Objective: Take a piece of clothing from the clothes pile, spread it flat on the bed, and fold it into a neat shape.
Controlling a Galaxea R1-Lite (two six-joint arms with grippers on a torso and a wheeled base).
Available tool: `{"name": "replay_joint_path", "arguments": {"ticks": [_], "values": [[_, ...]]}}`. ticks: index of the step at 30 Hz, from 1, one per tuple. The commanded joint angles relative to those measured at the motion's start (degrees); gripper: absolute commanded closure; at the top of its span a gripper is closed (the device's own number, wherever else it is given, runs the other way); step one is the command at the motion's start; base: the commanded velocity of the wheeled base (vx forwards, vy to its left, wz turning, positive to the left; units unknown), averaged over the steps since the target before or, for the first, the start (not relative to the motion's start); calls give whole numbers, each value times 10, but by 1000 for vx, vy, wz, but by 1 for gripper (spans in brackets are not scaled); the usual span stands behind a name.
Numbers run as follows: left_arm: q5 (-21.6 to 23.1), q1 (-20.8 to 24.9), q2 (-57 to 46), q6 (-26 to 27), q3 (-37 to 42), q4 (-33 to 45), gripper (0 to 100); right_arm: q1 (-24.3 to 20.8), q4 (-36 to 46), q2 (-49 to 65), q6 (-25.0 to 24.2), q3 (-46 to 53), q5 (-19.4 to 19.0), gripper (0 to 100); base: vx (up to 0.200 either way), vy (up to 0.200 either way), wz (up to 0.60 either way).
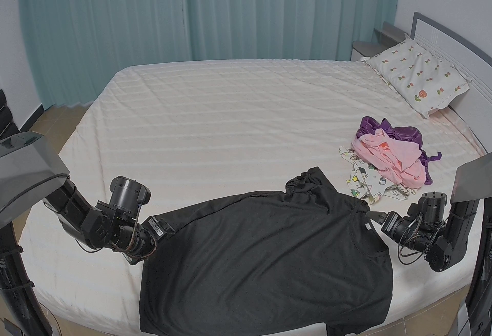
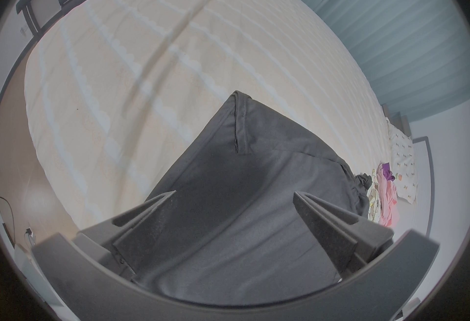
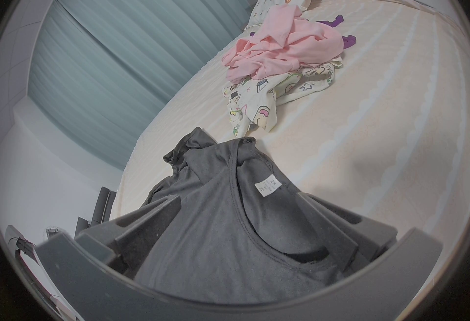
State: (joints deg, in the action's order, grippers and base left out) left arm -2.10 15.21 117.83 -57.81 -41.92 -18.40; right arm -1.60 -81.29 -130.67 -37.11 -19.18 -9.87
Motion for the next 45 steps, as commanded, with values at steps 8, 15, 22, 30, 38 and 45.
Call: {"name": "replay_joint_path", "arguments": {"ticks": [8, 15, 22, 30, 38, 45], "values": [[4, -2, 3, -14, -11, 0, 0, -2, 0, -5, -1, 1, -1, 0, 75, 0, 0], [14, 3, 3, -14, -5, 0, 0, -2, 0, -5, -1, 1, -1, 0, 86, 0, 0], [10, 10, 20, -15, -11, -1, 0, -2, 0, -5, -1, 3, 1, 0, 0, 0, 0], [-35, 24, 68, -10, -50, -3, 0, -2, -1, -4, -9, 5, 1, 0, 0, 0, 0], [-81, 39, 123, 25, -67, -37, 0, -2, -3, -5, -13, 5, 2, 0, 0, 0, 0], [-99, 50, 150, 26, -101, -35, 0, -2, -5, -7, -14, 5, 2, 0, 0, 0, 0]]}}
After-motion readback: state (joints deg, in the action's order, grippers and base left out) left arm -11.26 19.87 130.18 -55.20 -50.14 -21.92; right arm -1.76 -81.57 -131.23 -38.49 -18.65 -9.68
